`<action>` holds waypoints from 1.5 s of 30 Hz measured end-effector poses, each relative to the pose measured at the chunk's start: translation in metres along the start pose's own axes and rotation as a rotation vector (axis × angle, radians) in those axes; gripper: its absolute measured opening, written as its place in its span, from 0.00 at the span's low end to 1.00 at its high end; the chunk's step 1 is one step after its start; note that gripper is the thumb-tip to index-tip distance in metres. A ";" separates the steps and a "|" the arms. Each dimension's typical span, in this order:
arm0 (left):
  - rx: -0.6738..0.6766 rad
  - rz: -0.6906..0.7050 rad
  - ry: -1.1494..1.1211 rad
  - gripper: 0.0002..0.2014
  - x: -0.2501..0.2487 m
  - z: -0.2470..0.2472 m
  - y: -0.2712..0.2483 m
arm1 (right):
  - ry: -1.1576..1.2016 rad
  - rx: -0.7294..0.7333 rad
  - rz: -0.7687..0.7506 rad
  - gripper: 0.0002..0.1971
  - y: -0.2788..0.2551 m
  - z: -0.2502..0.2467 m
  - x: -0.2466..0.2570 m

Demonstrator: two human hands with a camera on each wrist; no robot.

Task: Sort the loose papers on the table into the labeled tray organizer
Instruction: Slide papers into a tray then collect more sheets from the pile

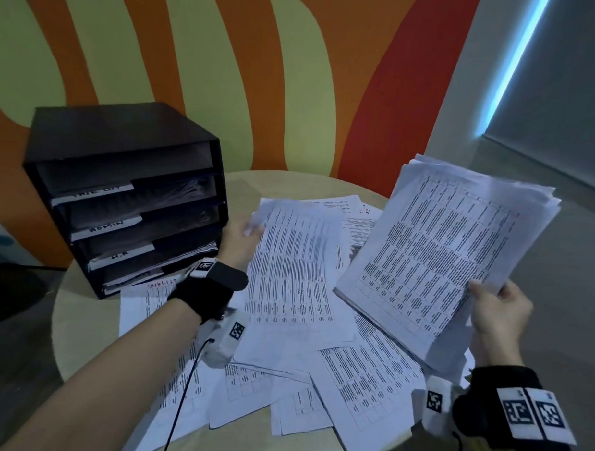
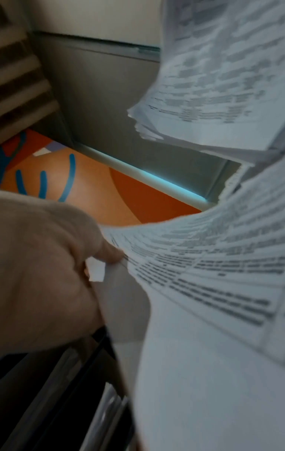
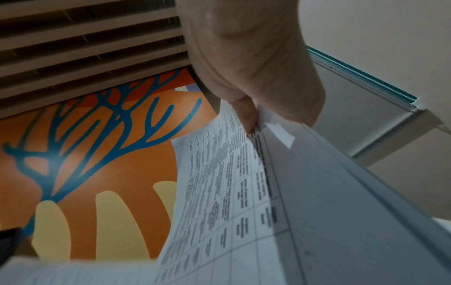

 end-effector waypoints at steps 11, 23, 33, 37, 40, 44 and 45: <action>0.141 0.293 -0.237 0.09 -0.147 -0.014 -0.011 | 0.094 0.101 -0.090 0.02 -0.015 0.018 0.017; 0.070 0.188 -0.227 0.18 -0.121 0.040 -0.026 | 0.274 0.420 -0.100 0.15 -0.082 0.073 0.055; 0.090 0.447 -0.320 0.13 -0.160 0.024 -0.053 | 0.078 0.480 -0.358 0.24 -0.108 0.082 0.079; 0.148 0.346 -0.366 0.17 -0.137 0.020 -0.054 | 0.043 0.557 -0.357 0.20 -0.107 0.084 0.077; 0.299 0.147 -0.410 0.20 -0.101 0.023 -0.054 | -0.023 0.618 -0.288 0.14 -0.104 0.090 0.065; 0.320 0.124 -0.299 0.09 -0.092 0.018 -0.053 | -0.050 0.606 -0.303 0.19 -0.104 0.095 0.069; 0.314 0.167 -0.280 0.06 -0.097 0.017 -0.052 | -0.050 0.557 -0.330 0.24 -0.102 0.092 0.075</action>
Point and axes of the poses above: each hand's wrist, its own y-axis towards the middle knuckle, its own z-axis out of the palm, x = y × z, the point moved 8 cm from there along y, towards the middle knuckle, and after that the axes turned 2 degrees about z, right-handed, at the moved point
